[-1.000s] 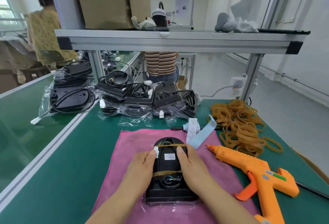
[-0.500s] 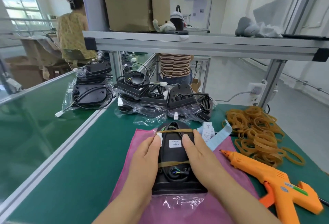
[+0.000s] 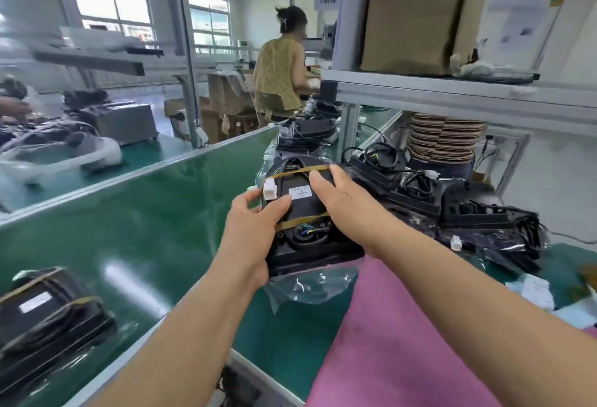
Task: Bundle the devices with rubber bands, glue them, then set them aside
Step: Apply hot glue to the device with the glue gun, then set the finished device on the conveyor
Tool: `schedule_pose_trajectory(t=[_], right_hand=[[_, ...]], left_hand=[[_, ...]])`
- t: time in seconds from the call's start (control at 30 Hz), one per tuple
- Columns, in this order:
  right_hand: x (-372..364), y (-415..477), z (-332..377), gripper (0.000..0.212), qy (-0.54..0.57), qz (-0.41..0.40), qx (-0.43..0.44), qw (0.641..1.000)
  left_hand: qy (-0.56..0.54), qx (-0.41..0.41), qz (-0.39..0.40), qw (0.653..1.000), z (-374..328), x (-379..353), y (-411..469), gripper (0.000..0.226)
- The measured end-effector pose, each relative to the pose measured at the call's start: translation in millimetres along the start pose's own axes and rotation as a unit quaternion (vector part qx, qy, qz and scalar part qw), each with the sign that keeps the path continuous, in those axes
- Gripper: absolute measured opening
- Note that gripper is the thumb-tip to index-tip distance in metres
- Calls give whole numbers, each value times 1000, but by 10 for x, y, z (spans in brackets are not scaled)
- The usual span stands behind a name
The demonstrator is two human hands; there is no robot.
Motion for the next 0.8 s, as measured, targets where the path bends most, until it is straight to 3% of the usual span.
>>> schedule_pose_trajectory(t=[0.1,0.37,0.8], right_hand=[[-457,378,124,73,-3,69,3,998],[-1695,864,351,65,29,163,16,986],[-2803,1081,187,71,-3,240,-16,971]], left_hand=[[-36,-8,-57,998,-176,449,123,50],[-114,-52,-209,970,-334,1570,294,48],[-59,-80,-403,910,-136,2331,554,46]])
Point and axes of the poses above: each hand's wrist, its own y-axis towards the middle knuckle, its own x-axis out of the back of the hand, z = x × y, the point moved 5 cm from there along y, towards the middle knuckle, and after that the axes turned 15 degrees about x, right-handed, at the moved point
